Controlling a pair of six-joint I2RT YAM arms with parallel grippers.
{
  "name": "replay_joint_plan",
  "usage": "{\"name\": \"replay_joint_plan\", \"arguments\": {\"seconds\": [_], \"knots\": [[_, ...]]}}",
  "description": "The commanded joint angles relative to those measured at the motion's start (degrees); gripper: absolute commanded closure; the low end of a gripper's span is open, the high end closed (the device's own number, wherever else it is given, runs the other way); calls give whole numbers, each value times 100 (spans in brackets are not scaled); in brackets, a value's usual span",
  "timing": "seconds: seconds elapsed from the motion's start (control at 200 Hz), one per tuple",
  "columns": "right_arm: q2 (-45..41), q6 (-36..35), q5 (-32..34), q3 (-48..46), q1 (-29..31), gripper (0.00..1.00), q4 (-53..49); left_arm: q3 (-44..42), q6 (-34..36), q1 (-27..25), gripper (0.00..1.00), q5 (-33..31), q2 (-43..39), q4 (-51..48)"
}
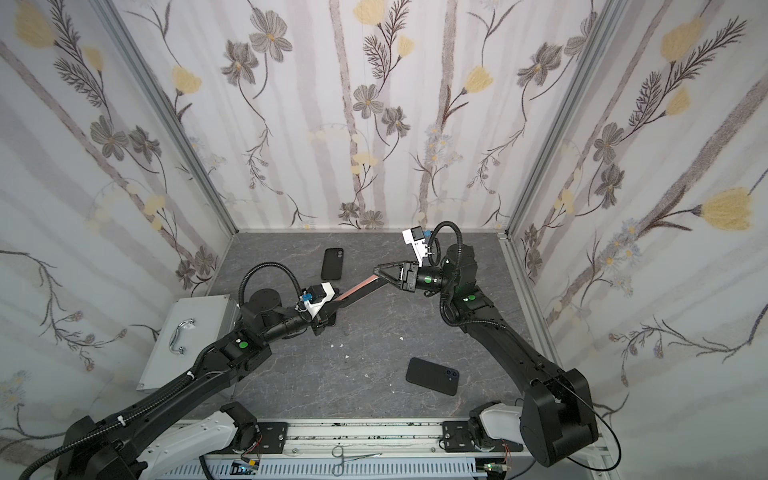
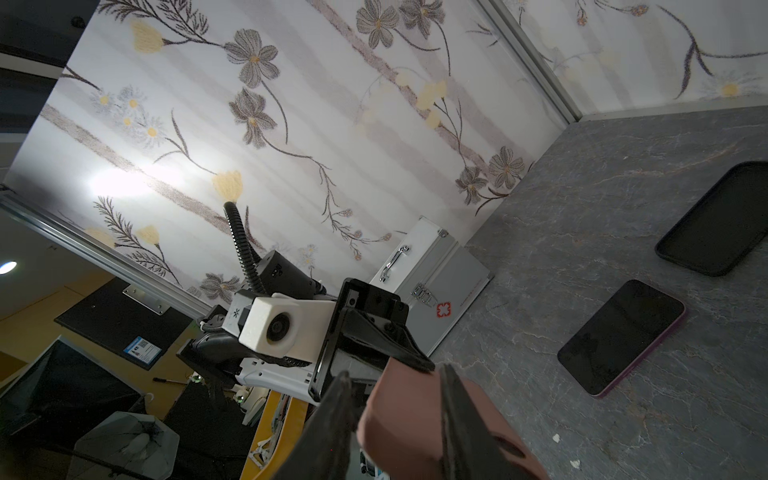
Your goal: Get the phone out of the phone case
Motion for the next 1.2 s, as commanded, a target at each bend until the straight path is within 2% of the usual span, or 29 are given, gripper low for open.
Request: {"name": "replay_joint_plan", "arguments": {"seconds": [0.0, 0.055, 0.13, 0.22, 0.32, 0.49, 0.555, 0.615, 0.689, 0.874, 1.064, 1.194], "knots": [[-140, -355, 166, 190, -99, 53, -730, -83, -446, 54, 100, -716, -151, 1066], [-245, -471, 708, 208, -208, 44, -740, -178, -569, 46, 100, -669, -233, 1070], [-414, -634, 1381, 159, -348, 37, -732, -299, -754, 53, 100, -610, -360, 1076], [-631, -957, 2006, 57, -406, 36, -703, -380, -1070, 48, 100, -558, -495, 1076], [-794, -1341, 2172, -62, -396, 36, -643, -386, -1532, 55, 100, -512, -635, 1110], [-1060, -1968, 1948, -330, -269, 34, -489, -316, -2794, 46, 100, -565, -660, 1461], [-1127, -2024, 1757, -455, -220, 27, -307, -328, -3503, 50, 100, -651, -591, 1790], [-1204, -2057, 1669, -549, -170, 26, -180, -313, -4189, 52, 100, -703, -499, 2116], [-1261, -2149, 1490, -617, -69, 26, -13, -170, -4676, 47, 100, -508, -344, 2296], [-1105, -2059, 566, -568, 154, 29, 487, -17, -5223, 52, 100, 160, -144, 2969], [-921, -2046, 181, -326, 419, 31, 528, 148, -5391, 51, 100, 1039, 145, 3528], [-770, -2102, -110, -205, 533, 32, 508, 220, -5625, 48, 100, 1307, 336, 3989]]}}
